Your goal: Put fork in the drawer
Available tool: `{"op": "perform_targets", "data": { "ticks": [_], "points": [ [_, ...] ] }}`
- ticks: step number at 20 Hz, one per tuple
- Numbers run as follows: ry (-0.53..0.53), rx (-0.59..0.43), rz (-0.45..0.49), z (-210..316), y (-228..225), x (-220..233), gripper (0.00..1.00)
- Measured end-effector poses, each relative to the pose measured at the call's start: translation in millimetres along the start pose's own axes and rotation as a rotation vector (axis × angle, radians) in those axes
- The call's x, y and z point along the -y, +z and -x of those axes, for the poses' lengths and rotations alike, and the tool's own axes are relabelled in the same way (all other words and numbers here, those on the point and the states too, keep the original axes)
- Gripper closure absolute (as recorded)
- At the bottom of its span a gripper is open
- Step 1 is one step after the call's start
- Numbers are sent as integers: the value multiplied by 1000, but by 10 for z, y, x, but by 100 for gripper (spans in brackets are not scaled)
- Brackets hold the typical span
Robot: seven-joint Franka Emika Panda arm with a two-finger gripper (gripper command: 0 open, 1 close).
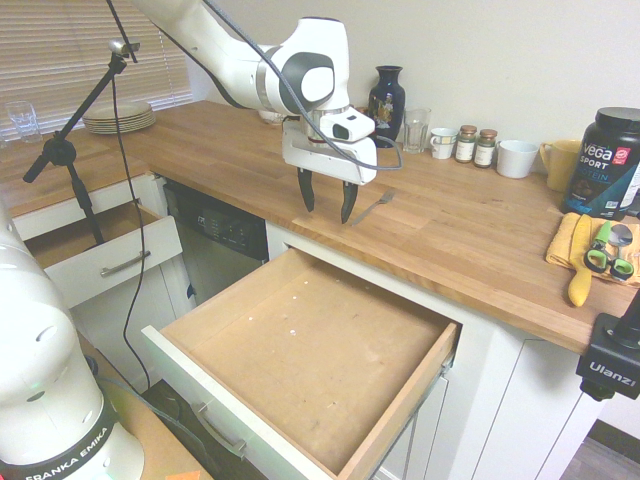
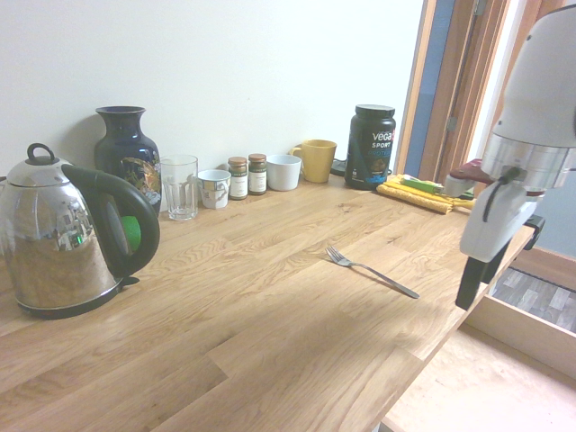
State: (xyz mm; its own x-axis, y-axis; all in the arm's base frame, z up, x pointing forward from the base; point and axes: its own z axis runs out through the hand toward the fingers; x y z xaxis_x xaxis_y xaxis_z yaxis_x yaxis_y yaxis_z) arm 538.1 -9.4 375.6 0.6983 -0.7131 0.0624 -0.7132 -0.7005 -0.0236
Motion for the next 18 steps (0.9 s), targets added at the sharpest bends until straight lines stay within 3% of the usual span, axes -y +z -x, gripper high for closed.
{"op": "perform_targets", "data": {
  "ticks": [18],
  "points": [
    [12,19,42,-822,363,958,0]
  ]
}}
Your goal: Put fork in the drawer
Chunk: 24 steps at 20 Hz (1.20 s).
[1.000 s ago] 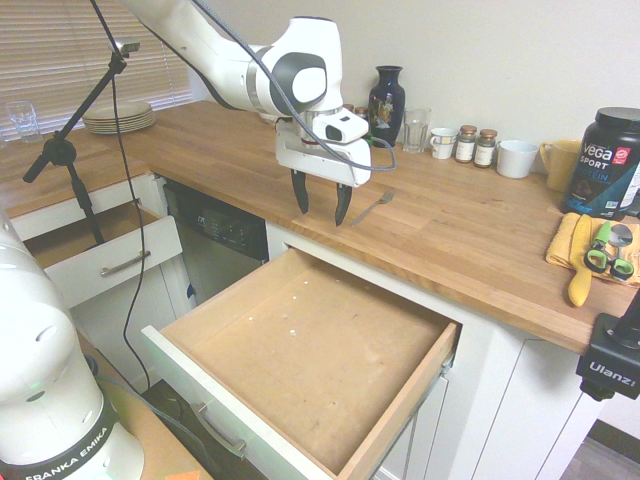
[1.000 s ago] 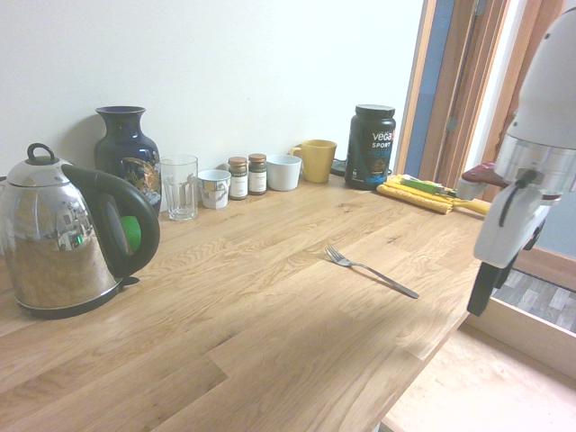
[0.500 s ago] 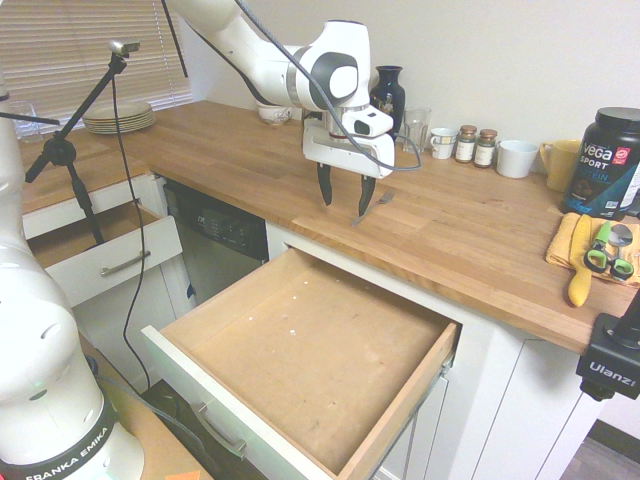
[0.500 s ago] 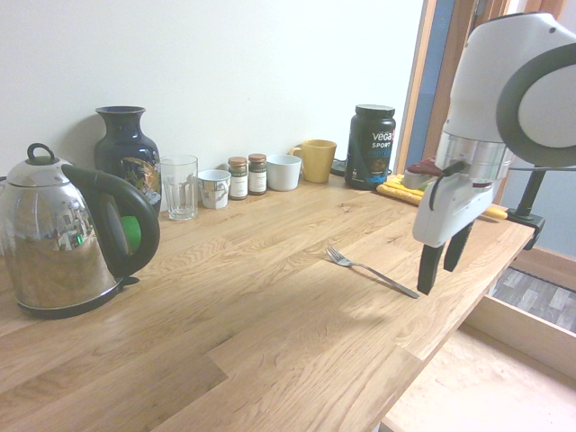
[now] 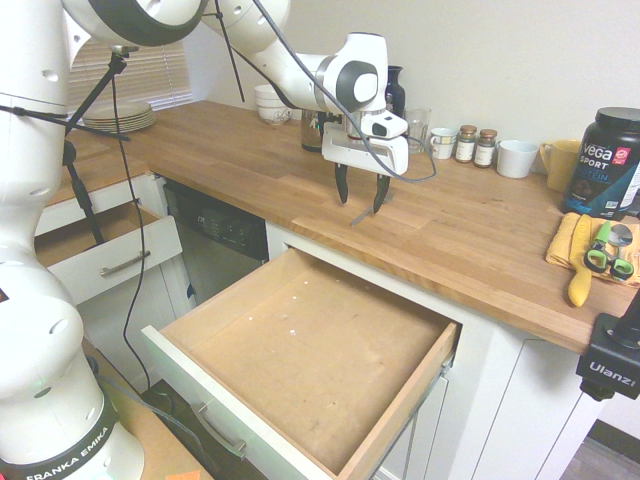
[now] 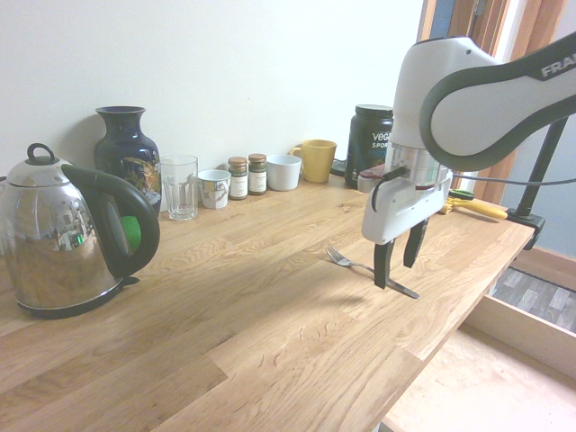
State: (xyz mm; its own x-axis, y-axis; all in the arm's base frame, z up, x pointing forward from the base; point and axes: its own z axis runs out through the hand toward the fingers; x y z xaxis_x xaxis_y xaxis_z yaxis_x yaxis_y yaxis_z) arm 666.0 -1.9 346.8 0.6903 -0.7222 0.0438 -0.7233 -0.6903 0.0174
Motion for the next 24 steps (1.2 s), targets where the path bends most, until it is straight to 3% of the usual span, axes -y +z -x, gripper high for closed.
{"op": "perform_targets", "data": {
  "ticks": [2,3,10,24],
  "points": [
    [1,1,5,-69,43,110,0],
    [1,2,8,-99,63,160,100],
    [10,4,14,-178,124,364,100],
    [28,1,22,-232,143,314,100]
  ]
}}
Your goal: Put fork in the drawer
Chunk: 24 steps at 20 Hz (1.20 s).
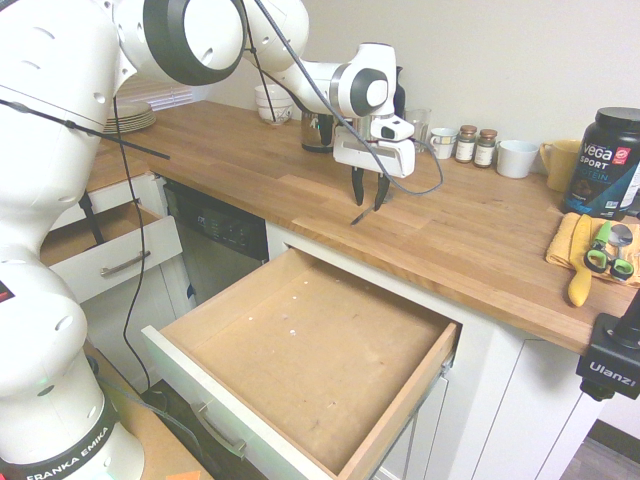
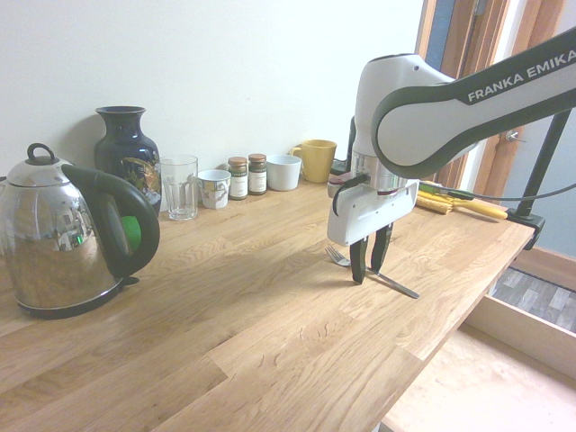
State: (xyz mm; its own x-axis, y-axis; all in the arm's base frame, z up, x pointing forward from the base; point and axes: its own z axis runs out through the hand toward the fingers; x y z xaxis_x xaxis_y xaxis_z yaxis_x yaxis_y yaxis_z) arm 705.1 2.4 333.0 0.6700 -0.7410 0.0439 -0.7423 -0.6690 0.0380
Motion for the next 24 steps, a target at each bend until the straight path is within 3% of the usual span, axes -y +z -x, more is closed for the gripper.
{"op": "perform_targets", "data": {
  "ticks": [15,24],
  "points": [
    [12,0,-8,-67,-42,-62,100],
    [15,-25,-54,-101,-407,-112,100]
  ]
}}
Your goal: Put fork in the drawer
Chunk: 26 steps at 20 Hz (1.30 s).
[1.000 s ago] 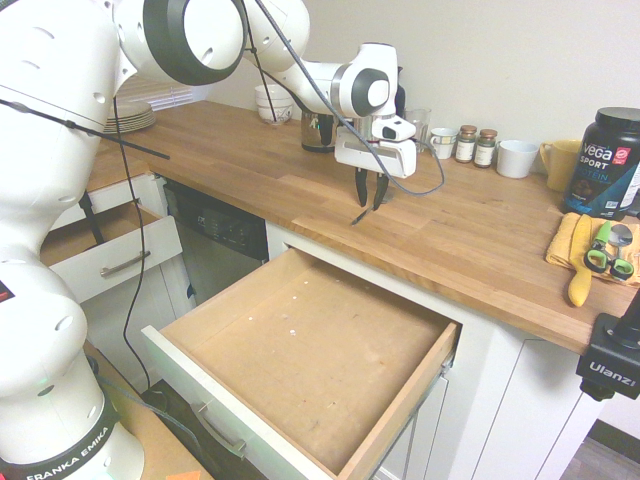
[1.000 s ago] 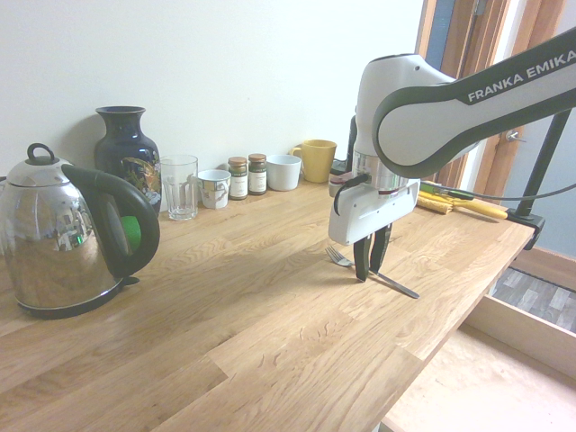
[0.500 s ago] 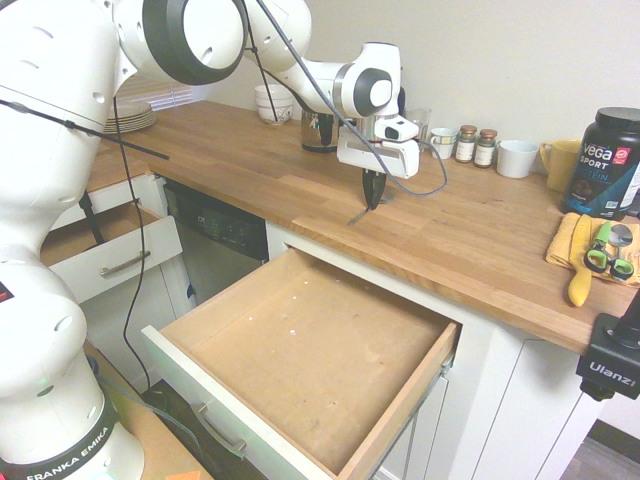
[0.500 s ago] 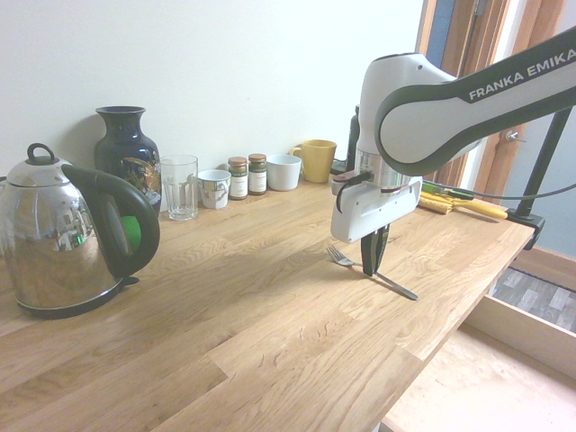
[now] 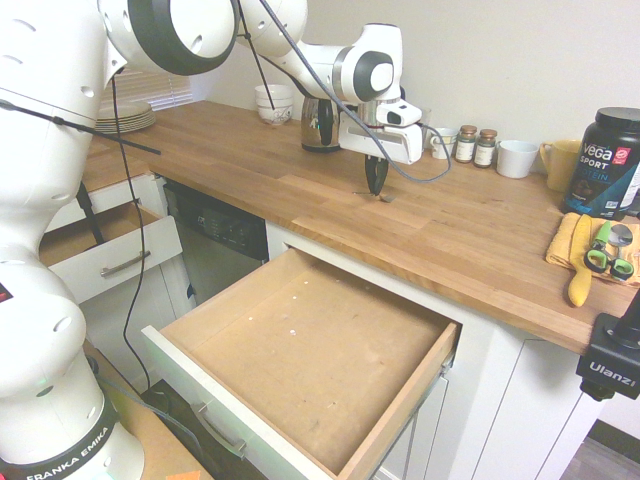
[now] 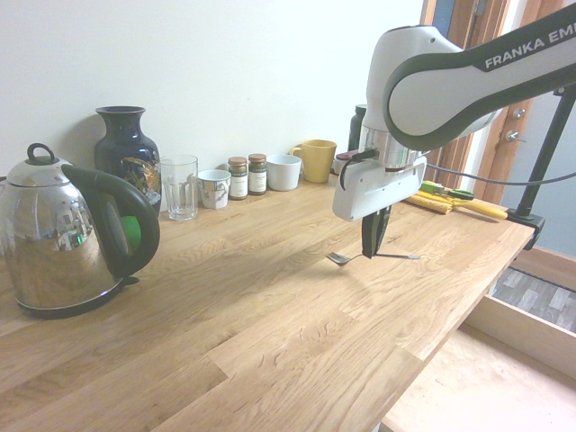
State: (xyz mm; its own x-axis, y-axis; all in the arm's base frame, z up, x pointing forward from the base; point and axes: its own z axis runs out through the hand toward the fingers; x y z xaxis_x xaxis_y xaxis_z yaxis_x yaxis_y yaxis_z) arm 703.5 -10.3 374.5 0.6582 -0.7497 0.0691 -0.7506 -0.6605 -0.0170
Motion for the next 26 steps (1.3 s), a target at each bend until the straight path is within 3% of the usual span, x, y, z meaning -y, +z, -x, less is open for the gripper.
{"op": "perform_targets", "data": {
  "ticks": [15,23,24,26],
  "points": [
    [-6,-48,-81,-33,-680,-29,100],
    [-1,-36,-81,-8,-692,-28,100],
    [11,-31,-77,3,-682,-26,0],
    [57,-20,-64,35,-648,-19,0]
  ]
}}
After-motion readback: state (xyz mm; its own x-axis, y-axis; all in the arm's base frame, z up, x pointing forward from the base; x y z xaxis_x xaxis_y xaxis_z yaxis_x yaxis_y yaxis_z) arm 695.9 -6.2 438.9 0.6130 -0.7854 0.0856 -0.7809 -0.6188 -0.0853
